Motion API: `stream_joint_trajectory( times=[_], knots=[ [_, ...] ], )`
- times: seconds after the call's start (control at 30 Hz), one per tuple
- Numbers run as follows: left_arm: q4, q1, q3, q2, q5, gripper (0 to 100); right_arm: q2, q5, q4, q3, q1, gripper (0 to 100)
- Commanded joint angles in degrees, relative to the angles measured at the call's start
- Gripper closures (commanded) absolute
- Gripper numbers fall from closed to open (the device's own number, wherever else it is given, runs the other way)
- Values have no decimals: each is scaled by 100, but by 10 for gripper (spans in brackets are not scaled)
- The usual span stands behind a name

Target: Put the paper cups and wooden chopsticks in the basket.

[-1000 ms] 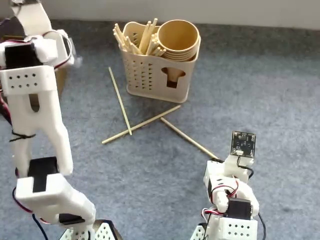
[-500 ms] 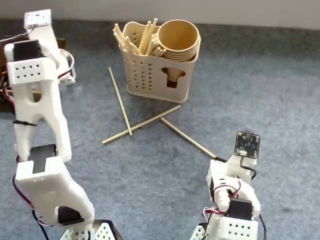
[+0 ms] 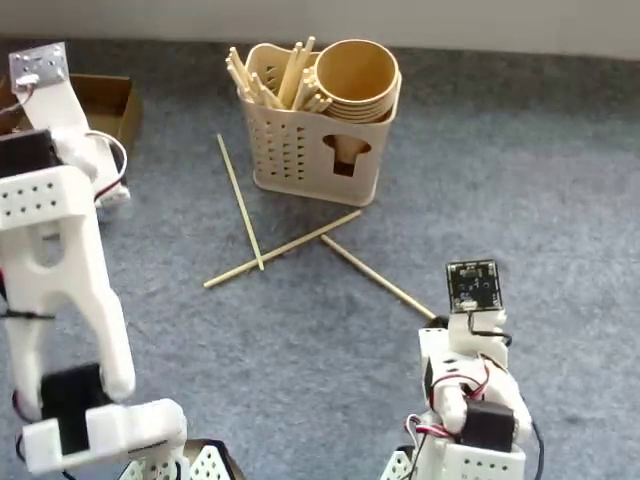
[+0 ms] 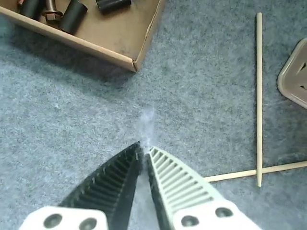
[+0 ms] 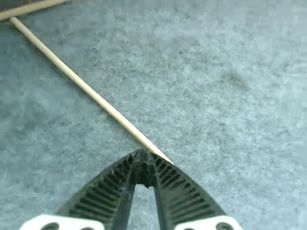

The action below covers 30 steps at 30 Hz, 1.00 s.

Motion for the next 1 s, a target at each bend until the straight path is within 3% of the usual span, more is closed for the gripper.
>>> stream_joint_trajectory(
  times=[0.0, 0.17, 0.3, 0.43, 0.67, 0.97],
  knots=[
    [-888, 101, 1191, -769, -35, 995, 40, 123, 295, -892, -356, 990],
    [-1916, 295, 2642, -1138, 0, 995, 479, 114, 259, -1015, -593, 954],
    [-2980, 382, 3635, -1323, 0, 995, 1622, 114, -31, -1420, -769, 951],
    [-3710, 347, 4277, -1631, 0, 995, 2844, 88, -66, -2211, -1385, 949],
    [-4105, 338, 4760, -1868, -35, 995, 4708, 70, -154, -3327, -2334, 854],
    [-4132, 268, 4760, -1851, -44, 995, 6360, 88, -1666, -3503, -2659, 854]
  ],
)
